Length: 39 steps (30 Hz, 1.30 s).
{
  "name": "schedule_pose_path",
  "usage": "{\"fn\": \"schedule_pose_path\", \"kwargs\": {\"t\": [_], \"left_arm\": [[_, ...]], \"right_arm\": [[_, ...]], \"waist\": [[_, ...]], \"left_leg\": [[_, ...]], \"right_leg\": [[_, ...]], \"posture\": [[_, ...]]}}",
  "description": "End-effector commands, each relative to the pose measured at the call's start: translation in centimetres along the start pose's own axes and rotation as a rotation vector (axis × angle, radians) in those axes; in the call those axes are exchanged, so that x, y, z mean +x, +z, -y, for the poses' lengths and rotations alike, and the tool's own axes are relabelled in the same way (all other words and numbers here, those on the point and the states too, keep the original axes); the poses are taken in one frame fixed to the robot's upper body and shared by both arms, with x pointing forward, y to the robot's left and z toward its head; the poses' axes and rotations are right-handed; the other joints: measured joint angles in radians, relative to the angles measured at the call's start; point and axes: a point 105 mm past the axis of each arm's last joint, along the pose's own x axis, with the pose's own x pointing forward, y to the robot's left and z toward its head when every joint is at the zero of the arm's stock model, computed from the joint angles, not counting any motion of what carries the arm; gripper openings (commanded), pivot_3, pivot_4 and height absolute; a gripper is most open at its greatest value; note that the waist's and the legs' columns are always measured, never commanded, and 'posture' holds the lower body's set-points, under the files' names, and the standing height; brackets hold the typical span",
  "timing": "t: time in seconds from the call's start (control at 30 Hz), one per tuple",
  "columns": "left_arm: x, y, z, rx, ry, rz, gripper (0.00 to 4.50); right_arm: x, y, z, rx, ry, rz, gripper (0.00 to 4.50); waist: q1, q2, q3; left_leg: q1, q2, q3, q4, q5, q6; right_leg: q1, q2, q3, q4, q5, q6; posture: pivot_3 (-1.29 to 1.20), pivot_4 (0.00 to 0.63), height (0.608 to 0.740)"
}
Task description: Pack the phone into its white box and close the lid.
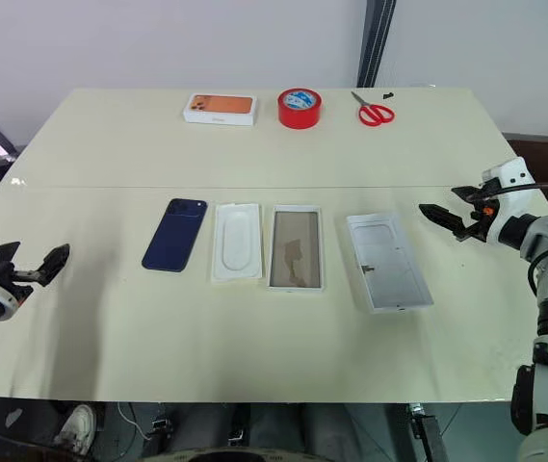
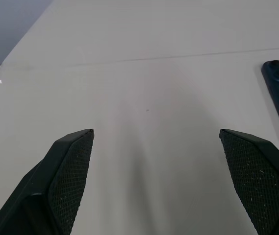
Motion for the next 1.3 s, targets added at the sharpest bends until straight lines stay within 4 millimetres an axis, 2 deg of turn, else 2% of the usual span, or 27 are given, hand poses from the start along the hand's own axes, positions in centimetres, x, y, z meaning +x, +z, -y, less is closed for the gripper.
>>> {"fn": "schedule_pose_path", "kwargs": {"t": [0.03, 0.2, 0.37, 0.5, 0.6, 0.7, 0.77, 0.87, 1.07, 1.3], "left_arm": [[-0.5, 1.1, -0.2, 0.017, 0.016, 0.039, 4.31], [-0.5, 1.2, 0.3, 0.01, 0.012, 0.045, 4.31], [0.3, 1.6, 3.4, -0.019, -0.086, 0.056, 4.31], [1.1, 2.6, 8.0, -0.074, -0.254, 0.088, 4.31], [1.6, 2.7, 12.8, -0.1, -0.42, 0.072, 4.31], [1.8, 2.2, 16.9, -0.077, -0.531, -0.002, 4.41], [2.1, 2.2, 18.5, -0.11, -0.558, -0.045, 4.41], [3.2, 1.3, 19.5, -0.218, -0.514, -0.156, 4.41], [3.7, 0.4, 21.1, -0.322, -0.494, -0.321, 4.41], [4.2, -1.1, 21.7, -0.348, -0.474, -0.458, 4.41]], "right_arm": [[0.0, 1.5, 0.1, -0.043, 0.003, 0.041, 4.46], [0.8, 2.4, -0.9, -0.067, 0.035, 0.064, 4.46], [2.6, 3.5, -3.3, -0.106, 0.104, 0.106, 4.46], [3.9, 4.0, -6.6, -0.147, 0.188, 0.122, 4.46], [4.4, 4.2, -10.2, -0.203, 0.276, 0.121, 4.46], [4.0, 4.4, -13.4, -0.251, 0.362, 0.114, 4.49], [3.7, 4.3, -14.9, -0.278, 0.416, 0.106, 4.49], [3.7, 3.9, -16.3, -0.302, 0.454, 0.096, 4.49], [3.8, 3.9, -18.9, -0.367, 0.541, 0.095, 4.49], [3.9, 3.3, -20.0, -0.389, 0.566, 0.091, 4.49]], "waist": [[-0.001, 0.0, 0.0], [-0.003, 0.0, 0.0], [-0.001, 0.0, 0.0], [0.003, 0.0, 0.0], [0.007, 0.0, 0.0], [0.005, 0.0, 0.0], [0.002, 0.0, 0.0], [0.002, 0.0, 0.0], [0.003, -0.001, 0.0], [0.004, -0.001, 0.0]], "left_leg": [[0.0, 0.0, 0.0, 0.0, 0.0, 0.0], [0.0, 0.0, 0.0, 0.0, 0.0, 0.0], [0.0, 0.0, 0.0, 0.0, 0.0, 0.0], [0.0, 0.0, 0.0, 0.0, 0.0, 0.0], [-0.001, 0.0, -0.001, 0.001, 0.0, 0.0], [-0.002, -0.001, -0.001, 0.001, 0.0, 0.0], [-0.002, -0.001, -0.002, 0.001, 0.0, 0.0], [-0.001, -0.001, -0.003, 0.002, 0.0, 0.0], [-0.002, -0.001, -0.003, 0.003, 0.0, 0.0], [-0.002, -0.001, -0.004, 0.003, 0.0, 0.0]], "right_leg": [[0.0, 0.0, 0.0, 0.0, 0.0, 0.0], [0.0, 0.0, 0.0, 0.0, 0.0, 0.0], [0.0, 0.0, 0.0, 0.001, 0.0, 0.0], [0.0, 0.0, 0.0, 0.0, 0.0, 0.0], [0.0, 0.0, -0.001, 0.0, 0.0, 0.0], [0.0, 0.0, -0.001, 0.0, 0.0, 0.0], [0.0, 0.0, -0.001, 0.001, 0.0, 0.0], [0.0, 0.001, -0.002, 0.002, 0.0, 0.0], [0.0, 0.002, -0.002, 0.002, 0.0, 0.0], [0.0, 0.001, -0.003, 0.002, 0.0, 0.0]], "posture": [[0.0, 0.15, 0.733], [0.0, 0.15, 0.733], [0.0, 0.15, 0.733], [0.0, 0.15, 0.733], [0.0, 0.15, 0.733], [0.0, 0.15, 0.733], [0.0, 0.15, 0.733], [0.0, 0.15, 0.733], [0.0, 0.15, 0.733], [0.0, 0.15, 0.733]]}}
